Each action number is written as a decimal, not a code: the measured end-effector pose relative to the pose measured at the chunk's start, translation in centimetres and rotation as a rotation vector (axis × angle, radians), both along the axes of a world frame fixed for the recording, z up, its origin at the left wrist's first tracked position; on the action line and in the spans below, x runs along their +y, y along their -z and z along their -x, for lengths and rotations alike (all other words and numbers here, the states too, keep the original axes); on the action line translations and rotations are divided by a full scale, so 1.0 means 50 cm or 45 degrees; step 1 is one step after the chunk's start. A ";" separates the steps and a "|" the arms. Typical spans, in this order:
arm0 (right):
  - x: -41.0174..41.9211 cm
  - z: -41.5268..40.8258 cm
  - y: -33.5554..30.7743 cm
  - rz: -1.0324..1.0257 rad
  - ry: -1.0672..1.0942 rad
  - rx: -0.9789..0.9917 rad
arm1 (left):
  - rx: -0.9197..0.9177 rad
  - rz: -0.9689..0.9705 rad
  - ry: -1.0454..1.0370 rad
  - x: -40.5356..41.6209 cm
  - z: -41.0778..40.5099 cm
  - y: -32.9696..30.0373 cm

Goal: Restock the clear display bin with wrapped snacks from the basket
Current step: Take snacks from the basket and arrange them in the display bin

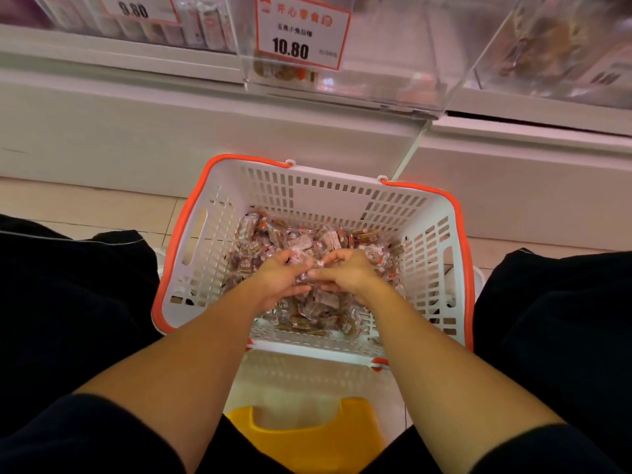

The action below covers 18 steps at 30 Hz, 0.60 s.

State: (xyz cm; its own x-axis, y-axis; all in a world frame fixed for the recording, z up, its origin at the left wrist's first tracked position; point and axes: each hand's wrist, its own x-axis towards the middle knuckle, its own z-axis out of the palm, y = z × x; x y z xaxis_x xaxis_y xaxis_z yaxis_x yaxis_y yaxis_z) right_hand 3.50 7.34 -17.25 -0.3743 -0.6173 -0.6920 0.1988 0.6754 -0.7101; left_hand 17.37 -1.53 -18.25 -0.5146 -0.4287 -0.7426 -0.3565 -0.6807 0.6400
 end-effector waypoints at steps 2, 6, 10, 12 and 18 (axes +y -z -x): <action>0.005 0.001 0.020 0.036 0.080 -0.153 | -0.074 0.101 -0.125 0.001 -0.001 0.010; 0.027 -0.001 0.070 -0.216 -0.279 0.226 | -0.230 0.133 -0.383 -0.014 -0.019 0.019; 0.041 -0.052 0.103 -0.390 -0.813 0.500 | -0.204 0.057 -0.429 -0.017 -0.028 0.016; 0.042 -0.065 0.109 -0.413 -0.826 0.625 | -0.191 0.043 -0.370 -0.015 -0.028 0.014; 0.002 -0.002 0.052 -0.360 -0.188 0.199 | -0.168 0.126 -0.274 -0.017 -0.026 0.019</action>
